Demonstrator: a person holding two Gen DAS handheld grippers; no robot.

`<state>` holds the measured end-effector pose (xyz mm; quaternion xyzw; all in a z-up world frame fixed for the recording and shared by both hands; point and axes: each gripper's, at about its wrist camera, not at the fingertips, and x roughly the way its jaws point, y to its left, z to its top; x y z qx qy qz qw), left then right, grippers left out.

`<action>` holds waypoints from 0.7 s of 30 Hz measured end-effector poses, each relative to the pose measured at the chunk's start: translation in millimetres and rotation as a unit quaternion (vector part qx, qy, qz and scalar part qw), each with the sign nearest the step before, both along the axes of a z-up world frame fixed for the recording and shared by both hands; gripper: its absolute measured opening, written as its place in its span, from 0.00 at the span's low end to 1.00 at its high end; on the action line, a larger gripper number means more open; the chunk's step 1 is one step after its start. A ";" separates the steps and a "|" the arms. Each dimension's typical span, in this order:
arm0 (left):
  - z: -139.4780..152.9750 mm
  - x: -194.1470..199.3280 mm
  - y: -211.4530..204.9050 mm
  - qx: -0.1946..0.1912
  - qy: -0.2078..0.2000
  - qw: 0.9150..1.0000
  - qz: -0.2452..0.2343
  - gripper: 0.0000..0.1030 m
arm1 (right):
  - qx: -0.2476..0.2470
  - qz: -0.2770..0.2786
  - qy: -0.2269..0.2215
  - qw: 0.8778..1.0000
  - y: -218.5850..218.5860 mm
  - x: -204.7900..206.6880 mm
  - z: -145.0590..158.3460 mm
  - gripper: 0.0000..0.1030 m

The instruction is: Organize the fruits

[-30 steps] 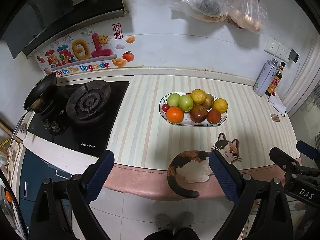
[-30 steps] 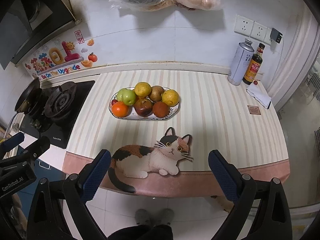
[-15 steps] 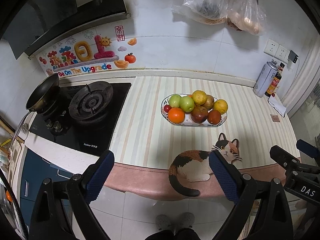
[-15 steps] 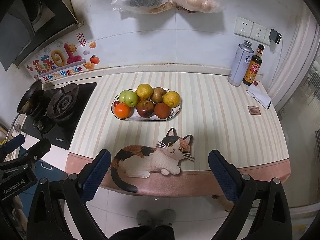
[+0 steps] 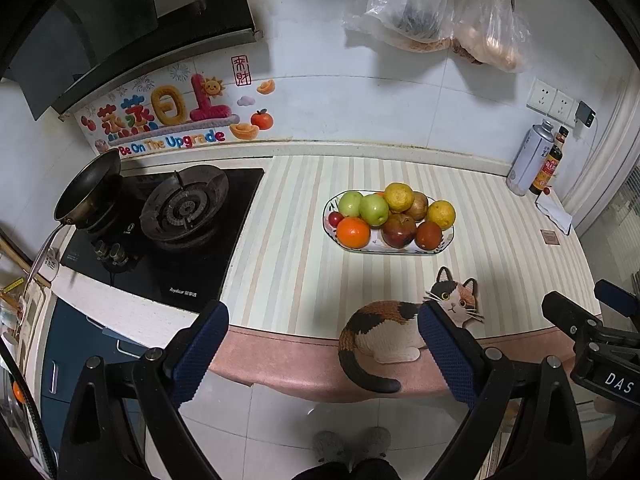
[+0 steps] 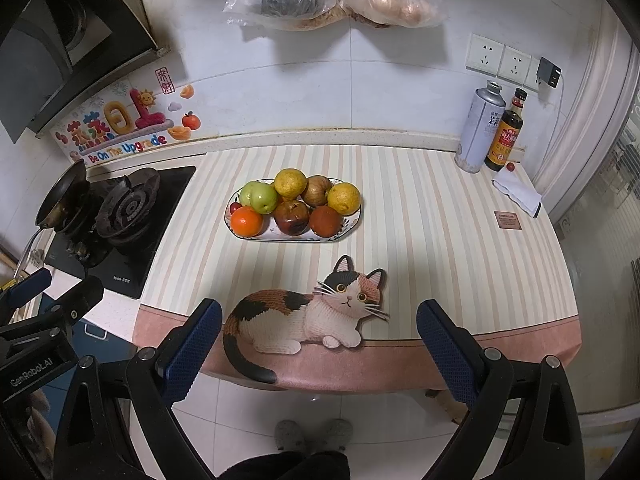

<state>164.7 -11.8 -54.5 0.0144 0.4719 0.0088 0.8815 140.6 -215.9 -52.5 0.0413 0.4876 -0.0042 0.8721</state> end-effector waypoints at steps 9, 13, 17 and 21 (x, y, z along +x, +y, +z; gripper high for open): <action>0.9 1.5 1.2 -0.002 -0.001 1.000 -0.003 0.99 | 0.001 0.001 -0.002 1.000 2.1 -2.9 3.7 0.97; 1.7 1.9 -0.3 0.001 -0.005 1.000 -0.003 0.99 | 0.001 0.003 -0.003 1.000 3.2 -1.6 6.8 0.97; 2.5 2.3 0.1 0.000 -0.007 1.000 -0.003 0.99 | 0.000 0.005 -0.005 1.000 3.6 0.0 7.8 0.97; 2.6 1.9 -0.3 0.001 -0.007 1.000 -0.003 0.99 | 0.000 0.004 -0.005 1.000 4.0 -0.3 8.1 0.97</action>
